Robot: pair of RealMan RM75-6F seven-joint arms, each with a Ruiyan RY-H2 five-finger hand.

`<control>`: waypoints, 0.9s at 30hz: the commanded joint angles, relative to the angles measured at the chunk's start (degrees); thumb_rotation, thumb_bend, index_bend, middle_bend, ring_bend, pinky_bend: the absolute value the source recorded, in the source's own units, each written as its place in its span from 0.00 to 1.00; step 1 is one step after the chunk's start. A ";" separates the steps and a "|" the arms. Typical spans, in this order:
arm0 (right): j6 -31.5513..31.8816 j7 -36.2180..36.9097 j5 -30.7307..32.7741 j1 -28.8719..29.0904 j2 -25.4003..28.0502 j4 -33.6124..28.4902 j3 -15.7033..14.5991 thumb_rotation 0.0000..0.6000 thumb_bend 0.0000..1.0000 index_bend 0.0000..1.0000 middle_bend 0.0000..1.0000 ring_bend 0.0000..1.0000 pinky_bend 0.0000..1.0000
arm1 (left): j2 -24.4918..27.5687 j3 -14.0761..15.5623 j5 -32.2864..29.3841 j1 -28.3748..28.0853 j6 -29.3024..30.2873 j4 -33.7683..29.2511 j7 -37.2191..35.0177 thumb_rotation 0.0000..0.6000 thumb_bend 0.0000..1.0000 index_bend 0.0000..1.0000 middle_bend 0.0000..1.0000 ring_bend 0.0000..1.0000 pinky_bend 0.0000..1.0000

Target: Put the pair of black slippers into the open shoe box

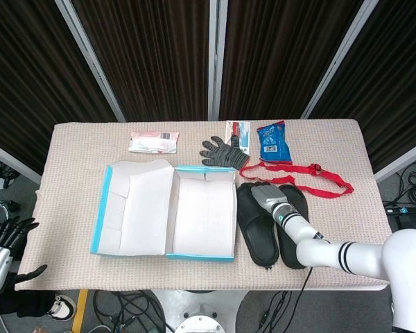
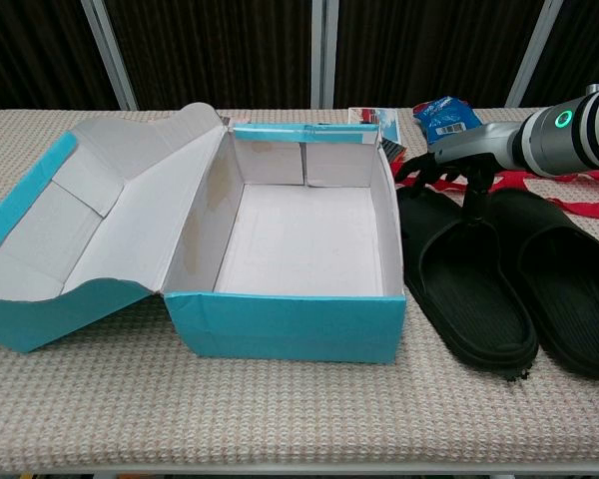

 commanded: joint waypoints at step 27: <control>8.60 0.99 -5.13 -5.76 5.59 -5.46 2.49 1.00 0.06 0.49 0.45 0.05 0.00 | 0.33 0.89 0.15 0.21 -0.65 -0.01 0.24 1.00 0.10 0.17 0.13 0.03 0.07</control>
